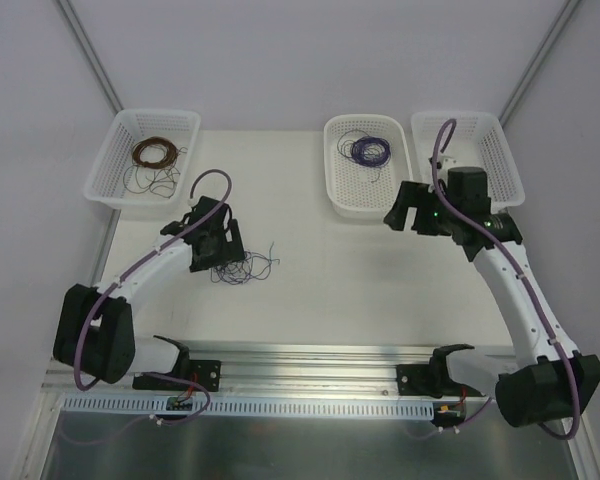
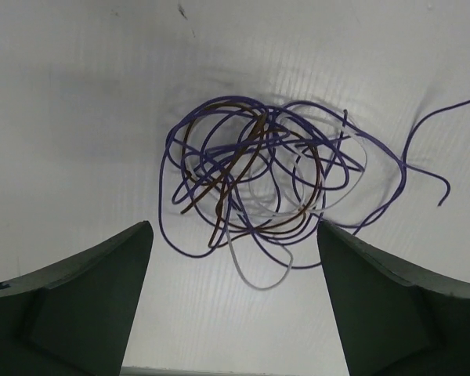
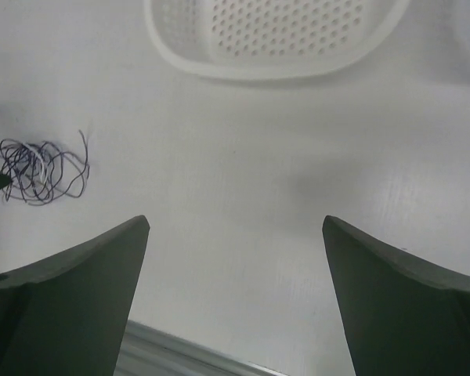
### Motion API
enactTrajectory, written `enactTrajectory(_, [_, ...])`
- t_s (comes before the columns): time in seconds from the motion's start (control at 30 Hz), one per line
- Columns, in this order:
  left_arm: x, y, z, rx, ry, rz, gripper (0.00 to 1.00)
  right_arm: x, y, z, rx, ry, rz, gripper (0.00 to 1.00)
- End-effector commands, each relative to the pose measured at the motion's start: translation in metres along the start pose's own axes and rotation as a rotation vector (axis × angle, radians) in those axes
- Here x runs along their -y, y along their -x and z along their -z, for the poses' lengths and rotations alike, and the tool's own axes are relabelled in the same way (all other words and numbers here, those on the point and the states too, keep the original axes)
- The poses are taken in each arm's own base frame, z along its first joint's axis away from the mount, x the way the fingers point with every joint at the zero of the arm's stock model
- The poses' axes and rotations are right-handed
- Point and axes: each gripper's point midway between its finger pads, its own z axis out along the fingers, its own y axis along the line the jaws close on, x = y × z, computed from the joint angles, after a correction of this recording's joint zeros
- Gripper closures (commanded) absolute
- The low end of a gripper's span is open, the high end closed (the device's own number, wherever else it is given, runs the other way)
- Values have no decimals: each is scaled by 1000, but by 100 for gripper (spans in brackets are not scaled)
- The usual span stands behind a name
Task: Untangle the cables
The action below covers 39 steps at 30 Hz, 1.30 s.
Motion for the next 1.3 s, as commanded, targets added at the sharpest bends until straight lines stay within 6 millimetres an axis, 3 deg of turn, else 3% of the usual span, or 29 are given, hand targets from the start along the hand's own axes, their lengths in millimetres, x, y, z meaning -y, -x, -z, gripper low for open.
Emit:
enactTrajectory(0.0, [11,12,-14,-21,26,72,14,-37,-32,9,-14,124,11,2])
enactTrajectory(0.03, [11,12,-19,-30,37,73,15,-38,-51,6,-43,134,13,2])
enactTrajectory(0.1, [13,6,-31,-69,58,69,21,-55,-72,4,-60,182,33,2])
enactTrajectory(0.17, [20,-1,-38,-101,52,49,26,-59,-93,4,-75,195,44,2])
enactTrajectory(0.23, [39,-10,-39,-121,9,-5,32,-70,-111,4,-81,233,52,3])
enactTrajectory(0.43, [99,-57,-30,-198,-129,-158,51,-92,-132,2,-67,313,40,4])
enactTrajectory(0.6, [133,-82,2,-192,-242,-240,50,-107,-145,-5,-85,388,10,5])
enactTrajectory(0.77, [132,-83,28,-148,-300,-200,43,-122,-147,-13,-109,445,52,11])
enactTrajectory(0.9, [118,-78,34,-91,-274,-140,36,-130,-147,-28,-156,462,123,20])
enactTrajectory(0.93, [112,-75,34,-63,-258,-116,36,-139,-139,-27,-150,492,140,23])
enactTrajectory(1.07, [100,-73,26,-51,-200,-81,32,-155,-136,-42,-199,545,212,38])
enactTrajectory(1.27, [103,-70,7,-91,-149,-80,29,-176,-137,-77,-279,596,240,66])
